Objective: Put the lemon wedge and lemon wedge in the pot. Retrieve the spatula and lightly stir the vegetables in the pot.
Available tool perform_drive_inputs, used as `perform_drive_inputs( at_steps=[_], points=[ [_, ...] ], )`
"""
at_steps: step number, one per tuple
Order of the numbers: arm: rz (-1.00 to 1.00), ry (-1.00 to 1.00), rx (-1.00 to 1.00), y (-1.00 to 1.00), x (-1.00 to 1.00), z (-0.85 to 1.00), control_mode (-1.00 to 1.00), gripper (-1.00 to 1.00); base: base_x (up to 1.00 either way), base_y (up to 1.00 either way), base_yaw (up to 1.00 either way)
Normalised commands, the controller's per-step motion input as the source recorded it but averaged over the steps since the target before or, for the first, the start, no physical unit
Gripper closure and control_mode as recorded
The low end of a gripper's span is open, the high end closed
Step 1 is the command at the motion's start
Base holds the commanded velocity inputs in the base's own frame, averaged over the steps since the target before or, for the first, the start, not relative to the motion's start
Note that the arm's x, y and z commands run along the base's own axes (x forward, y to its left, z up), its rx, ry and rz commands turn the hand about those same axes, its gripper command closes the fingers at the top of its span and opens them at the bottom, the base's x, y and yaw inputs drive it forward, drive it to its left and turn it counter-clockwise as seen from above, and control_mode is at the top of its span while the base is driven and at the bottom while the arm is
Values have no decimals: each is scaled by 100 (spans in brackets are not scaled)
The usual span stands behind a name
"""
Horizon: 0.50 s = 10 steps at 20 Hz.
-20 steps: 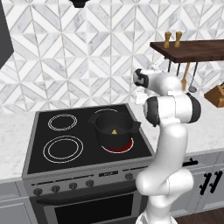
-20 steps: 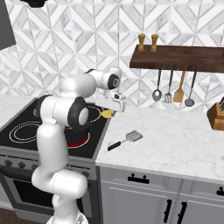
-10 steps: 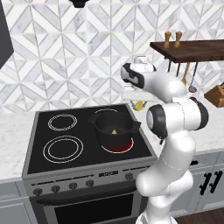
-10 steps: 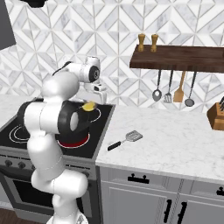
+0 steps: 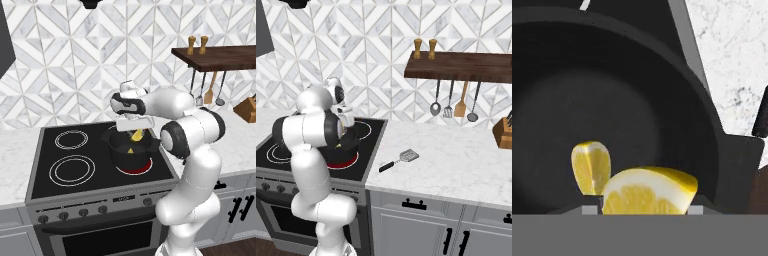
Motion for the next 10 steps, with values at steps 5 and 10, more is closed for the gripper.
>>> perform_drive_inputs(
  at_steps=[5,10],
  points=[
    [-10,10,-11,34,16,-47,-100,100,0,0,0],
    [-9,11,-8,23,15,-39,-100,100,0,0,0]
  ],
)
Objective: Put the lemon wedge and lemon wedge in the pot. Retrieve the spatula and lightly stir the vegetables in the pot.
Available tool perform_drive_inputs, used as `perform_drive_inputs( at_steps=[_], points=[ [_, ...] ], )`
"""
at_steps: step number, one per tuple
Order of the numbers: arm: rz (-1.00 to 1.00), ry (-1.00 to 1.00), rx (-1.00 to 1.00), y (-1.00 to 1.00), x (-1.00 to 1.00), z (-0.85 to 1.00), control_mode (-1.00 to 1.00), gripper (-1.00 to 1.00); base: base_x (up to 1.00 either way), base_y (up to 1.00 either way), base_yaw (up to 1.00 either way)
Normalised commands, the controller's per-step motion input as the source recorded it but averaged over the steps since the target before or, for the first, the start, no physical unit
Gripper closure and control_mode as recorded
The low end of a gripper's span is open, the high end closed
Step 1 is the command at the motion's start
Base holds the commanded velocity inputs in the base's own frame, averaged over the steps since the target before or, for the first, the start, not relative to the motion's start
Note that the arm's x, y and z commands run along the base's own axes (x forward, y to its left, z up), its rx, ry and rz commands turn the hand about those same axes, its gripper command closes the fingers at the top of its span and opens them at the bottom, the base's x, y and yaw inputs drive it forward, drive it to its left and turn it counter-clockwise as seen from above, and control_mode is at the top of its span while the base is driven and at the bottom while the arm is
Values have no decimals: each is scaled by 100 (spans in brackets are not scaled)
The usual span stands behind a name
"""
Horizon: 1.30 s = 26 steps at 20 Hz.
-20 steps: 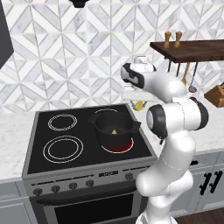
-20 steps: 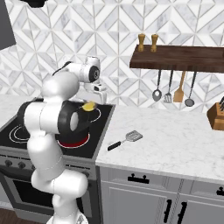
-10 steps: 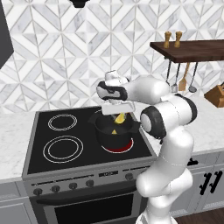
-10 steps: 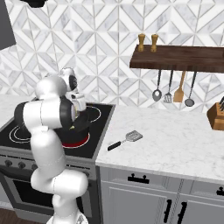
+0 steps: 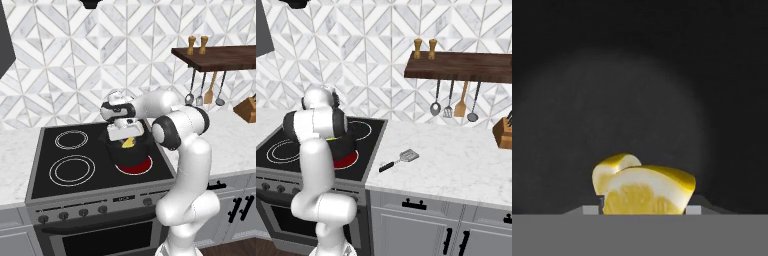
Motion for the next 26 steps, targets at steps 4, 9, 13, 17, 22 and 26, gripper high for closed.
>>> perform_drive_inputs(
  at_steps=[4,9,13,17,22,26],
  points=[
    [-8,12,-3,11,11,-22,-100,-100,0,0,0],
    [-4,4,0,-13,-38,0,-100,-100,0,0,0],
    [-2,11,-1,-36,-59,0,-100,-100,0,0,0],
    [0,15,-2,-28,-30,0,-100,-100,0,0,0],
    [0,2,0,-33,-32,9,-100,-100,0,0,0],
    [0,-6,0,-11,-15,51,-100,-100,0,0,0]
  ],
)
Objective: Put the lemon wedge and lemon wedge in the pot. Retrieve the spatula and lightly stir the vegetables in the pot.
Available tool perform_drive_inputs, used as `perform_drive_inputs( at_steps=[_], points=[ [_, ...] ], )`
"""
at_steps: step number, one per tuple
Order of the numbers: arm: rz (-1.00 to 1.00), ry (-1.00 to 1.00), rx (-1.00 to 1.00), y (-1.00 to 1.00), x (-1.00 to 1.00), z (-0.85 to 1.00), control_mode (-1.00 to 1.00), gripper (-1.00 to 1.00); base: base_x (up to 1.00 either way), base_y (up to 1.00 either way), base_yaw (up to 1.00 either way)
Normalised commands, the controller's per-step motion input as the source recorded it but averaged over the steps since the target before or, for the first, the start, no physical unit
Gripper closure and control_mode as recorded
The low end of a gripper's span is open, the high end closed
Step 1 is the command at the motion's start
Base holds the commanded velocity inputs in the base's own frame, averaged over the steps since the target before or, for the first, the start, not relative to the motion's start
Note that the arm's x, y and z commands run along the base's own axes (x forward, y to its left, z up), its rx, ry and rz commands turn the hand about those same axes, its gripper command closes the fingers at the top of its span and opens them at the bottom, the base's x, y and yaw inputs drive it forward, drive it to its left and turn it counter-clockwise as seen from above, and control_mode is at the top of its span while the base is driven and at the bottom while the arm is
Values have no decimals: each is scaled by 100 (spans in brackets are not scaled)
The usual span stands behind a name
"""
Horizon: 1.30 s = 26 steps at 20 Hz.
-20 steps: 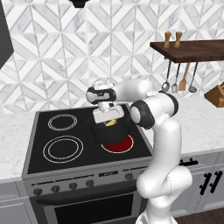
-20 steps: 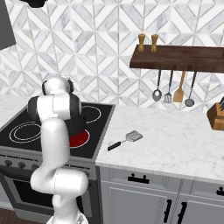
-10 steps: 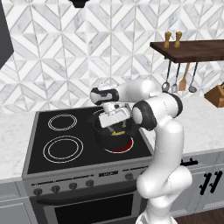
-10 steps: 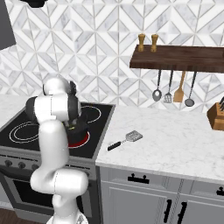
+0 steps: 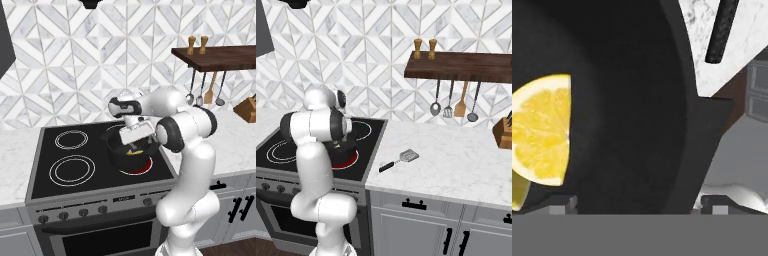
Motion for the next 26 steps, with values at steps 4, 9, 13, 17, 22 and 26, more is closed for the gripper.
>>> perform_drive_inputs(
  at_steps=[4,9,13,17,22,26],
  points=[
    [0,-15,1,-16,-9,68,-100,-100,0,0,0],
    [0,-6,0,-69,-26,48,-100,-100,0,0,0],
    [-5,0,2,-100,-49,30,-100,-100,0,0,0],
    [-6,1,5,-100,-36,13,-100,-100,0,0,0],
    [-6,5,6,-100,-13,0,-100,-100,0,0,0],
    [-2,0,1,-94,-14,-7,-100,-100,0,0,0]
  ],
)
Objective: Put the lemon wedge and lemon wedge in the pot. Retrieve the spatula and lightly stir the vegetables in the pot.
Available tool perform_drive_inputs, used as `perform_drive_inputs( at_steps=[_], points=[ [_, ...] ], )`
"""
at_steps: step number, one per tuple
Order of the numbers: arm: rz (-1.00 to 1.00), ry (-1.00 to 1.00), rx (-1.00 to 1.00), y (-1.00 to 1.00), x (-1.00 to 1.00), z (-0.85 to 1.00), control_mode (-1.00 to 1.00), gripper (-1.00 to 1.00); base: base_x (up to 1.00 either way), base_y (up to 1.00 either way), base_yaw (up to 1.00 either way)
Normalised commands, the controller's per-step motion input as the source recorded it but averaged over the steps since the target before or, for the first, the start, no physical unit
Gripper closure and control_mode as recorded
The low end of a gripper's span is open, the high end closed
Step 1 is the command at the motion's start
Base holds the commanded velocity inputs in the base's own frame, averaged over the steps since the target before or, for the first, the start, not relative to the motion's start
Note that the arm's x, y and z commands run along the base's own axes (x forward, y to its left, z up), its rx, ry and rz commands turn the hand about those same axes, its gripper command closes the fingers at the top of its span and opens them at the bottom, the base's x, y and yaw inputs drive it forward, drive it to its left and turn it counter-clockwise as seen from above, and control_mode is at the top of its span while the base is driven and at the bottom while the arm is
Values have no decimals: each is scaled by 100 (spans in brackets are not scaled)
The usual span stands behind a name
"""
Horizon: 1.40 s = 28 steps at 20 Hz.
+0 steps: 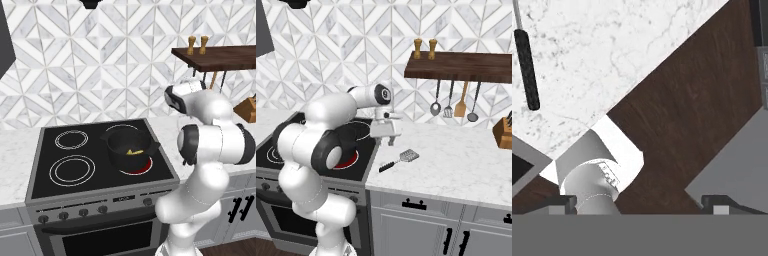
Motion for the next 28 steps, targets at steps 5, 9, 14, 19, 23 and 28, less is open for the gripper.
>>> perform_drive_inputs(
  at_steps=[5,9,14,19,23,28],
  points=[
    [0,0,0,-45,-4,-7,-100,-100,0,0,0],
    [0,0,0,4,8,-8,-100,-100,0,0,0],
    [0,-11,12,10,16,-17,-100,-100,0,0,0],
    [0,-38,14,11,0,-19,-100,-100,0,0,0],
    [0,-29,3,24,0,-29,-100,-100,0,0,0],
    [0,2,0,15,1,-14,-100,-100,0,0,0]
  ],
)
